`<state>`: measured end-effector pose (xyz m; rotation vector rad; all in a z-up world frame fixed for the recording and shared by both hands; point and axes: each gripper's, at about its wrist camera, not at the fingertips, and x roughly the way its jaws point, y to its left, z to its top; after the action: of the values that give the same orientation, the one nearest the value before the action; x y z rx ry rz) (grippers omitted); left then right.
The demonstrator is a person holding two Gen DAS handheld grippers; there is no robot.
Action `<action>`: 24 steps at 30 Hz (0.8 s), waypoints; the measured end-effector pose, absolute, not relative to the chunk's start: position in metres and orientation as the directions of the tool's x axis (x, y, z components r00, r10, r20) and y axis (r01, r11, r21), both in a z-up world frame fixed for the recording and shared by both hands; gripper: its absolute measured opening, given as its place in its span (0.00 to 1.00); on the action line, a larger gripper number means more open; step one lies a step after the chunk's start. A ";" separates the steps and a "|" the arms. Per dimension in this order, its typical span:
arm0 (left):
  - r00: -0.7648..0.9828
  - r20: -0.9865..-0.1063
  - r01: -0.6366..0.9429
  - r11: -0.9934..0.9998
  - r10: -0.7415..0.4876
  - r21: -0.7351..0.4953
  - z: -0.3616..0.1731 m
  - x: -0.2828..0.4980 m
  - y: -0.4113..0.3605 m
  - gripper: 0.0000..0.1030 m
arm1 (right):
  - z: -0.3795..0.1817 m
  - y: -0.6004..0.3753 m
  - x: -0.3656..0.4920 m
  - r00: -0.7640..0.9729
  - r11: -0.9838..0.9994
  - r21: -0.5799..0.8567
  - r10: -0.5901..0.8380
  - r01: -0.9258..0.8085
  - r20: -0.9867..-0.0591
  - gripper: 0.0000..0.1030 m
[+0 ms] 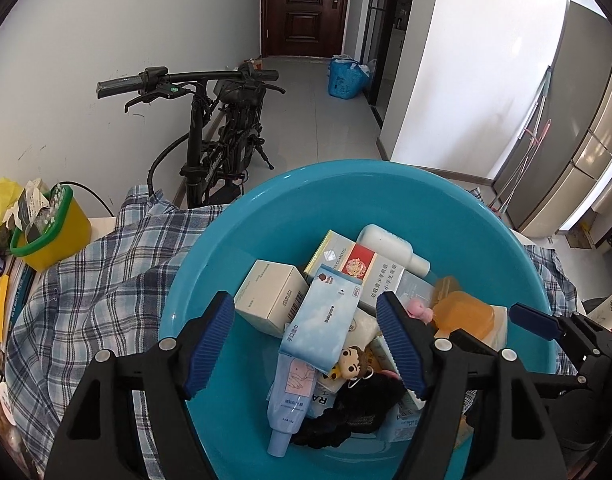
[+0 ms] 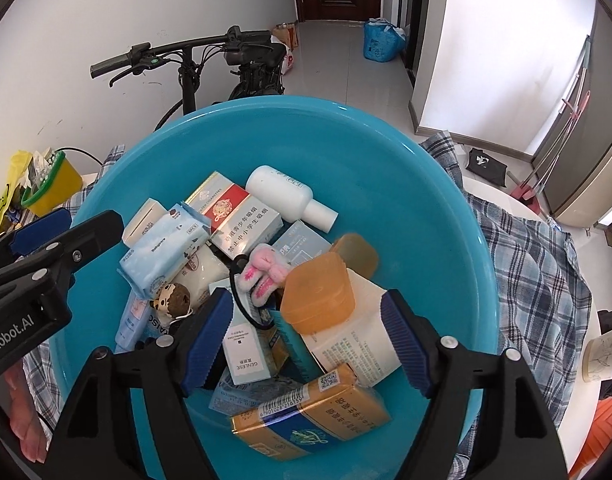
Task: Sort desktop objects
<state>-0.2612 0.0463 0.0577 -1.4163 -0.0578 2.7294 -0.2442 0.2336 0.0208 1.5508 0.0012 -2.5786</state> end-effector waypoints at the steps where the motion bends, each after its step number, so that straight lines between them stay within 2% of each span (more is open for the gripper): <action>1: -0.574 -0.815 -0.040 -0.997 0.078 -0.067 0.058 -0.261 0.045 0.74 | 0.021 0.234 -0.244 -0.464 -0.991 0.069 -0.114 0.113 -0.879 0.73; 10: -0.611 -0.787 -0.064 -0.996 0.087 -0.060 0.063 -0.254 0.050 0.74 | 0.032 0.242 -0.238 -0.528 -0.994 0.047 -0.092 0.098 -0.844 0.73; 16: -0.727 -0.675 -0.084 -0.992 0.122 -0.089 0.083 -0.235 0.044 0.74 | 0.050 0.244 -0.220 -0.677 -0.996 0.019 -0.076 0.091 -0.732 0.73; 20: -0.813 -0.563 -0.124 -0.989 0.151 -0.086 0.102 -0.211 0.038 0.74 | 0.065 0.250 -0.206 -0.758 -0.998 0.008 -0.050 0.059 -0.651 0.75; 23: -0.864 -0.480 -0.142 -0.988 0.154 -0.061 0.114 -0.195 0.035 0.75 | 0.078 0.247 -0.193 -0.820 -0.997 -0.033 -0.037 0.068 -0.571 0.81; 24: -0.875 -0.458 -0.144 -0.988 0.156 -0.061 0.117 -0.190 0.035 0.78 | 0.082 0.247 -0.189 -0.838 -0.997 -0.032 -0.043 0.072 -0.544 0.88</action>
<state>-0.1904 0.0346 0.1172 -0.7110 -0.0369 2.9002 -0.1887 0.2466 0.0824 0.8726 0.0793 -2.9549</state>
